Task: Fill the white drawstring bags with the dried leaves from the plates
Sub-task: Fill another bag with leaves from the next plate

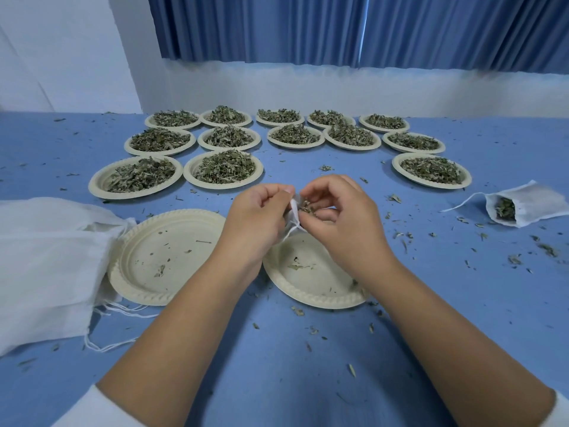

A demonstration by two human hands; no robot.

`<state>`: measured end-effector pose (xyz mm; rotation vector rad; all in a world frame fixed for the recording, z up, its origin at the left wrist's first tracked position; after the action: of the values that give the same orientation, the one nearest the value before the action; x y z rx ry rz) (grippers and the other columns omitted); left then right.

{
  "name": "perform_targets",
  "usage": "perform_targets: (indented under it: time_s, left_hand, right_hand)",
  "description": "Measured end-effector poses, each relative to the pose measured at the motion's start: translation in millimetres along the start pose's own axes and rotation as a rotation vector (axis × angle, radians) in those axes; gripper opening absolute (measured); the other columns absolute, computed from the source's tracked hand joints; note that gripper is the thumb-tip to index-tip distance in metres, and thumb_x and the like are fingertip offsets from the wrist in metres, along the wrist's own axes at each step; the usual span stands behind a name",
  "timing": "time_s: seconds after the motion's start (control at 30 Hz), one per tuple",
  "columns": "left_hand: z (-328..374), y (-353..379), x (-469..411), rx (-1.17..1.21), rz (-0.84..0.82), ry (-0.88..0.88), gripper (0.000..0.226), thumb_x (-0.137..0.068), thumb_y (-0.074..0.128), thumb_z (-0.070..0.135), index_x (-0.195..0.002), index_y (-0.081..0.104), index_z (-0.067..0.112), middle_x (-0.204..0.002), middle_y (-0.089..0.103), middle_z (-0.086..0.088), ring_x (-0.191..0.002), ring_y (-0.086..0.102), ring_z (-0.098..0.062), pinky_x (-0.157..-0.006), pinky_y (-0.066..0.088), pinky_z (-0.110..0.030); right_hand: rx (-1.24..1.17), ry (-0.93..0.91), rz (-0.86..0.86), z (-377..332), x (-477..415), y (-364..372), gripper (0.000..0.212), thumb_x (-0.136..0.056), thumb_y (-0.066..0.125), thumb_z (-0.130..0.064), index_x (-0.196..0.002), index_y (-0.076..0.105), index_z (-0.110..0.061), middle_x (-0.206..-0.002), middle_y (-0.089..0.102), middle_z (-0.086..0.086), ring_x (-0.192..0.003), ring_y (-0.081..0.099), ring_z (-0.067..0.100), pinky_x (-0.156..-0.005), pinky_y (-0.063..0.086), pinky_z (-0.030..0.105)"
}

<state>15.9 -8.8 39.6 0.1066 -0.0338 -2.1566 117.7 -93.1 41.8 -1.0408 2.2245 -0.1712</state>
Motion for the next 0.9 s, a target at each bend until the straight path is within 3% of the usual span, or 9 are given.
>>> perform_targets:
  time_s: [0.17,0.3,0.4,0.5,0.7,0.9]
  left_hand:
    - [-1.3,0.4,-0.3,0.032,-0.006,-0.024,0.015,-0.099,0.054,0.018,-0.1,0.065,0.008,-0.043,0.049,0.015,-0.033,0.038,0.0,-0.037,0.031,-0.009]
    - [-2.0,-1.1,-0.9,0.053,0.001,-0.035,0.012,-0.098,0.055,0.02,-0.097,0.066,0.014,-0.045,0.044,0.009,-0.036,0.034,-0.003,-0.038,0.03,-0.013]
    - [-2.2,-2.6,-1.8,0.094,0.02,-0.048,0.011,-0.098,0.055,0.02,-0.094,0.065,0.017,-0.047,0.042,0.006,-0.036,0.033,-0.004,-0.038,0.028,-0.014]
    - [-3.2,-2.8,-3.1,0.126,0.027,-0.063,0.011,-0.098,0.055,0.019,-0.095,0.066,0.016,-0.052,0.042,0.001,-0.037,0.031,-0.005,-0.037,0.026,-0.015]
    - [-4.8,-1.8,-3.1,0.119,0.006,-0.058,0.012,-0.098,0.055,0.019,-0.092,0.065,0.015,-0.058,0.041,-0.004,-0.037,0.031,-0.005,-0.037,0.028,-0.013]
    - [-3.3,-1.5,-1.5,0.111,0.005,-0.062,0.012,-0.099,0.054,0.019,-0.095,0.064,0.015,-0.063,0.04,-0.007,-0.037,0.03,-0.004,-0.037,0.028,-0.013]
  right_hand:
    - [0.063,0.031,0.006,3.3,0.5,-1.3,0.022,-0.078,0.078,-0.006,-0.077,0.063,-0.021,-0.085,0.066,-0.002,-0.066,0.062,0.0,-0.064,0.045,0.007]
    - [0.15,-0.01,-0.002,0.6,1.2,-2.2,0.016,-0.079,0.078,-0.014,-0.076,0.068,-0.027,-0.079,0.065,-0.015,-0.072,0.058,0.006,-0.07,0.045,0.013]
    - [0.037,0.056,-0.028,1.2,0.2,-3.7,0.021,-0.078,0.08,-0.014,-0.078,0.068,-0.031,-0.086,0.065,-0.011,-0.065,0.063,0.017,-0.072,0.052,0.019]
    - [-0.068,0.087,-0.02,0.9,-1.2,-5.6,0.025,-0.076,0.082,-0.009,-0.081,0.068,-0.028,-0.096,0.061,-0.003,-0.077,0.069,0.011,-0.076,0.057,0.024]
    - [-0.017,0.052,0.079,0.2,-0.7,-6.6,0.032,-0.072,0.084,-0.006,-0.07,0.059,-0.026,-0.088,0.053,-0.003,-0.073,0.059,-0.006,-0.065,0.047,0.007]
    - [-0.047,0.032,0.029,5.7,-0.9,-4.4,0.022,-0.08,0.079,-0.014,-0.073,0.063,-0.027,-0.078,0.069,-0.01,-0.07,0.068,0.001,-0.067,0.05,0.01]
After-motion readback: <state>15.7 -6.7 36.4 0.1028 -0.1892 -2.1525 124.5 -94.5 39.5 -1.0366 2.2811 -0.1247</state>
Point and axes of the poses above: each hand's wrist, its own x-axis away from the middle knuckle, its own y-axis out of the palm, z = x × y, the point moved 2 cm from there along -x, towards the middle knuckle
